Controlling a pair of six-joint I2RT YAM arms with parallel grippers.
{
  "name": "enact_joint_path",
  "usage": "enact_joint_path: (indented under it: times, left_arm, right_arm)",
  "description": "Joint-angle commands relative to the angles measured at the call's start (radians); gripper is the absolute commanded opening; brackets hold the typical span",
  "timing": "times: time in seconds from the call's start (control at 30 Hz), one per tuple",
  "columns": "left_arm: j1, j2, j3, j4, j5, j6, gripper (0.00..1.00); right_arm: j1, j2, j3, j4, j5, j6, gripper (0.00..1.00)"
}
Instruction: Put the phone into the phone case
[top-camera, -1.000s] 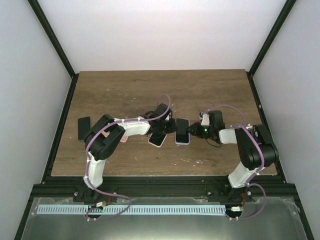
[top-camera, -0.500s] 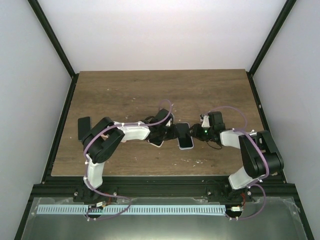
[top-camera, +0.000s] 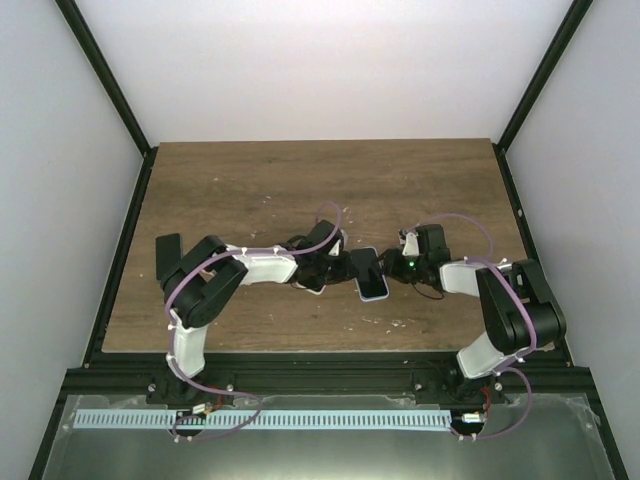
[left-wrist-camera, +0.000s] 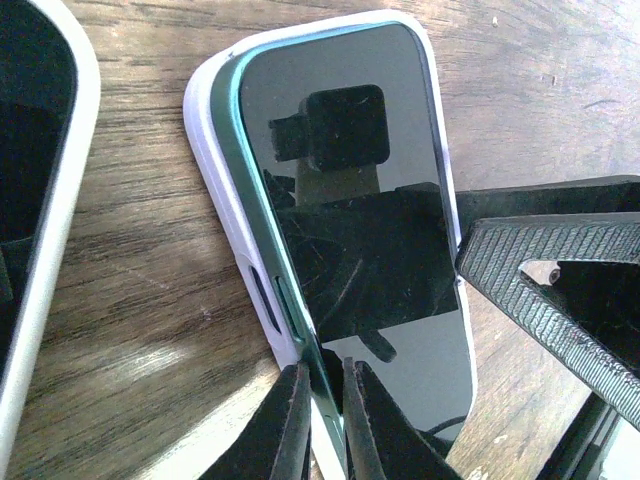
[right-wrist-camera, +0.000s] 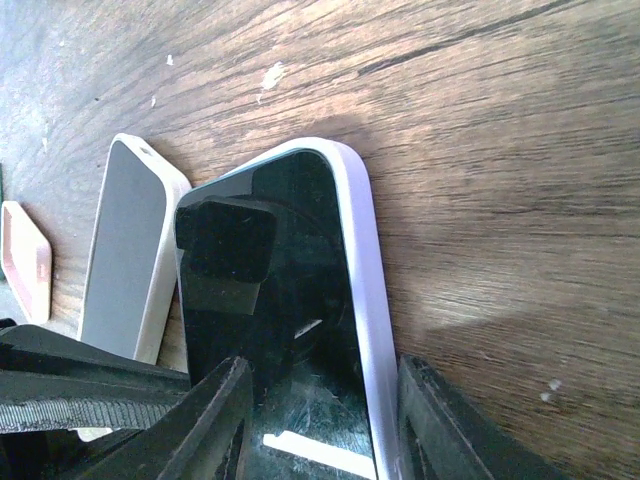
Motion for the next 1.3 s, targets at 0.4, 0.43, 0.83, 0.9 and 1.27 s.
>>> enact_joint_path:
  times: [0.4, 0.43, 0.83, 0.9, 1.27]
  left_arm:
    - [0.012, -0.025, -0.129, 0.032, 0.043, 0.001, 0.11]
    - [0.012, -0.028, -0.132, 0.032, 0.041, 0.001, 0.11]
    - [0.022, -0.038, -0.167, 0.05, 0.036, -0.002, 0.11]
    - [0.023, -0.039, -0.166, 0.05, 0.037, -0.002, 0.11]
    - [0.023, -0.053, -0.17, 0.077, 0.059, -0.016, 0.12]
  right_arm:
    - [0.016, -0.043, -0.068, 0.21, -0.374, 0.151, 0.4]
    - [0.015, -0.045, -0.073, 0.232, -0.389, 0.164, 0.4]
    - [0.016, 0.001, -0.093, 0.234, -0.424, 0.145, 0.4]
    - [0.015, 0.01, -0.075, 0.164, -0.384, 0.101, 0.4]
    - [0.015, 0.016, -0.063, 0.101, -0.324, 0.057, 0.2]
